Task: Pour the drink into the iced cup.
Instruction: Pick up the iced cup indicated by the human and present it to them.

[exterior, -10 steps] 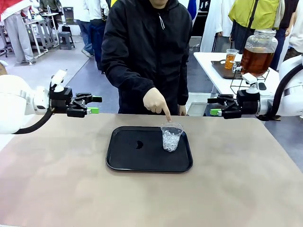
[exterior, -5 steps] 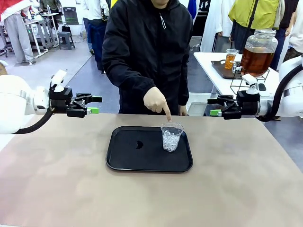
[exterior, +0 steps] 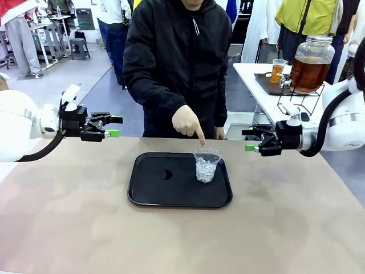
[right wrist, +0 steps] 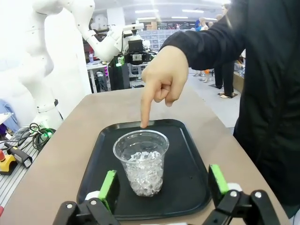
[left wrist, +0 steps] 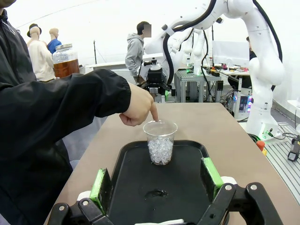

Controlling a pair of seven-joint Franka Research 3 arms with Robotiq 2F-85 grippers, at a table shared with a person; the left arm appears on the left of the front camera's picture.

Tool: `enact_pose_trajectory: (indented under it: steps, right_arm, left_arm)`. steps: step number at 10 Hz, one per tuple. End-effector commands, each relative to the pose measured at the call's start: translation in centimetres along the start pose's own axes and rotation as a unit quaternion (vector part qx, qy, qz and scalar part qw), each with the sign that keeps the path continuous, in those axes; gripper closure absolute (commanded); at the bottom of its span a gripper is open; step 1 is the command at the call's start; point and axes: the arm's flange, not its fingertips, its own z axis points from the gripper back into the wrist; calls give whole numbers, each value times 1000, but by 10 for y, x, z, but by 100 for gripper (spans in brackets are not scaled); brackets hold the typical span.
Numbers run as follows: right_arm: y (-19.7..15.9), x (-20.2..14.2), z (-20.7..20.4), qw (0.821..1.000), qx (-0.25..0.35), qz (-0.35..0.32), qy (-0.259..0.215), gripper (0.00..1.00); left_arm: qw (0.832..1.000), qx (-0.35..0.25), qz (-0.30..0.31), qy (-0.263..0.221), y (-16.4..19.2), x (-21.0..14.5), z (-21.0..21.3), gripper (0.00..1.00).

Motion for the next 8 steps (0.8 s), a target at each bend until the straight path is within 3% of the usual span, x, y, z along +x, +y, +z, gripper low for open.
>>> enact_pose_trajectory:
  steps: [1,8]
  right_arm:
    - [-8,-9,-10,1000,6,5,-20,0]
    - [-17,-46,-50,999,29,-10,-21,0]
  left_arm:
    - [1000,2,-1,-3,-1,2,-2,0]
    - [1000,2,-1,-3,-1,2,-2,0]
